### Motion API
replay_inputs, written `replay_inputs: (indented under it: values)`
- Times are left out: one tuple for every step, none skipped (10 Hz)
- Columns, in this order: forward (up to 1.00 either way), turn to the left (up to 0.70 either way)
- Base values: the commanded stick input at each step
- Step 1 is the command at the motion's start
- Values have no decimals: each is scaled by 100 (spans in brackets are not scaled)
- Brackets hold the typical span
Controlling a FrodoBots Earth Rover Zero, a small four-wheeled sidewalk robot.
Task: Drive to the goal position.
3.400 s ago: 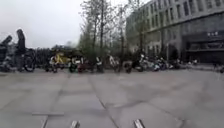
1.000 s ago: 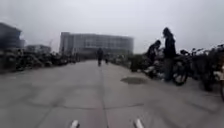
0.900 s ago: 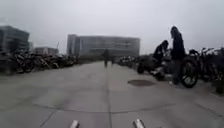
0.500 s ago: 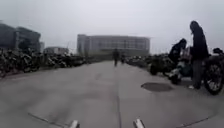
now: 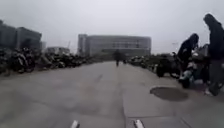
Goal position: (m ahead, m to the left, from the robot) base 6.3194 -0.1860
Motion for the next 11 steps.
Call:
replay_inputs:
  values:
    - [100,1]
    - [100,1]
    - [100,1]
    - [100,1]
    - [100,1]
    - [100,-19]
    - [100,-13]
    - [100,1]
    - [100,1]
    - [100,1]
    - [100,1]
